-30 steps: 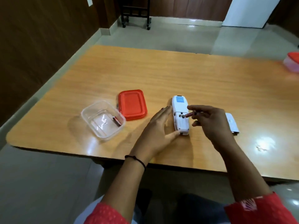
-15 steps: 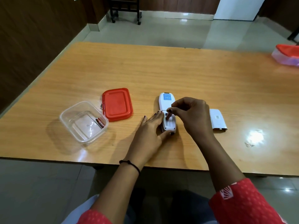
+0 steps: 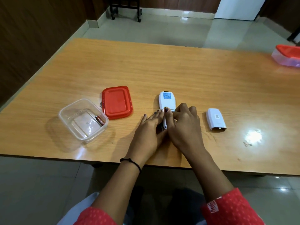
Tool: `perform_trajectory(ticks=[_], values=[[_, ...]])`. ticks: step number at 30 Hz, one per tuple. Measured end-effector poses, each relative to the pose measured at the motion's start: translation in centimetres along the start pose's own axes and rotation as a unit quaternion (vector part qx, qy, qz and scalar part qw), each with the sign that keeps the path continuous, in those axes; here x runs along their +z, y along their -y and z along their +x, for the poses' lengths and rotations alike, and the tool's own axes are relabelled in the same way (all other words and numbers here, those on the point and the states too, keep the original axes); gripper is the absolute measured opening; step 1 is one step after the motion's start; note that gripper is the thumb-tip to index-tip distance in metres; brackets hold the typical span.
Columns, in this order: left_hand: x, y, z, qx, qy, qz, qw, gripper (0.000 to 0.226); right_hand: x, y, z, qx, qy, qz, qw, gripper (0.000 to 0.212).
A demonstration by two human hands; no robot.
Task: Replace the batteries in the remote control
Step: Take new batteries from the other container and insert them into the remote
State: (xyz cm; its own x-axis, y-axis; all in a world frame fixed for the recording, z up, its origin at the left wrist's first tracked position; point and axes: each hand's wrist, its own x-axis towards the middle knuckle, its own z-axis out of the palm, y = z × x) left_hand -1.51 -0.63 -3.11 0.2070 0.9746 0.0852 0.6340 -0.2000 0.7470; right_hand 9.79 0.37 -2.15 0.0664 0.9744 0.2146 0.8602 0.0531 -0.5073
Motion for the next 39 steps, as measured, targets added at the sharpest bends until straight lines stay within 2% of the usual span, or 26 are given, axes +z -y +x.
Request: perform_trajectory(ticks=[4,6,8,10,13,16,18,20,23,27,29,32,36,37,39], values=[[0.0,0.0,-0.1,-0.015,0.005,-0.009,1.0,0.061,-0.3,-1.0,-0.1,0.02,0.044,0.082,0.995,0.042],[-0.2,-0.1,-0.2,-0.014,0.002,-0.015,1.0,0.063,-0.9,-1.2,0.2,0.034,0.008,0.174,0.984,0.038],[-1.1,-0.4,-0.5,-0.007,-0.022,-0.033,0.999,0.065,-1.8,-1.3,0.8,0.058,-0.062,0.261,0.962,0.032],[-2.9,-0.8,-1.1,0.003,-0.082,-0.052,0.995,0.061,-2.6,-1.1,1.0,0.082,-0.093,0.313,0.942,0.026],[-6.6,0.1,-2.4,0.001,-0.232,-0.059,0.971,0.044,-2.5,0.9,0.4,0.081,-0.061,0.349,0.932,0.02],[-10.4,2.4,-3.8,-0.044,-0.387,-0.021,0.921,0.034,-0.8,4.9,-0.4,-0.004,0.024,0.311,0.95,0.017],[-12.4,4.0,-4.7,-0.095,-0.44,0.005,0.893,0.034,0.7,7.8,-0.7,-0.07,0.07,0.264,0.959,0.017],[-13.7,5.5,-5.5,-0.165,-0.446,-0.012,0.88,0.038,2.2,10.5,-0.9,-0.117,0.092,0.208,0.967,0.02],[-14.4,7.1,-6.0,-0.251,-0.402,-0.062,0.878,0.046,4.3,13.7,-0.5,-0.16,0.138,0.108,0.971,0.026],[-14.1,7.9,-5.8,-0.292,-0.336,-0.112,0.888,0.049,5.6,16.4,-0.1,-0.214,0.112,-0.133,0.961,0.016],[-14.0,8.1,-5.7,-0.294,-0.316,-0.137,0.891,0.049,5.7,17.5,0.1,-0.213,0.116,-0.177,0.954,0.016],[-13.9,8.2,-5.9,-0.291,-0.314,-0.167,0.888,0.051,5.9,18.4,0.4,-0.184,0.139,-0.188,0.955,0.024],[-13.8,8.4,-5.8,-0.29,-0.322,-0.172,0.885,0.05,6.9,18.4,0.2,-0.185,0.145,-0.181,0.955,0.019],[-13.8,8.3,-5.9,-0.292,-0.322,-0.164,0.886,0.049,6.9,18.1,0.4,-0.183,0.145,-0.143,0.962,0.018],[-13.7,8.1,-6.0,-0.292,-0.329,-0.13,0.889,0.048,6.2,17.3,0.7,-0.154,0.156,0.007,0.976,0.016]])
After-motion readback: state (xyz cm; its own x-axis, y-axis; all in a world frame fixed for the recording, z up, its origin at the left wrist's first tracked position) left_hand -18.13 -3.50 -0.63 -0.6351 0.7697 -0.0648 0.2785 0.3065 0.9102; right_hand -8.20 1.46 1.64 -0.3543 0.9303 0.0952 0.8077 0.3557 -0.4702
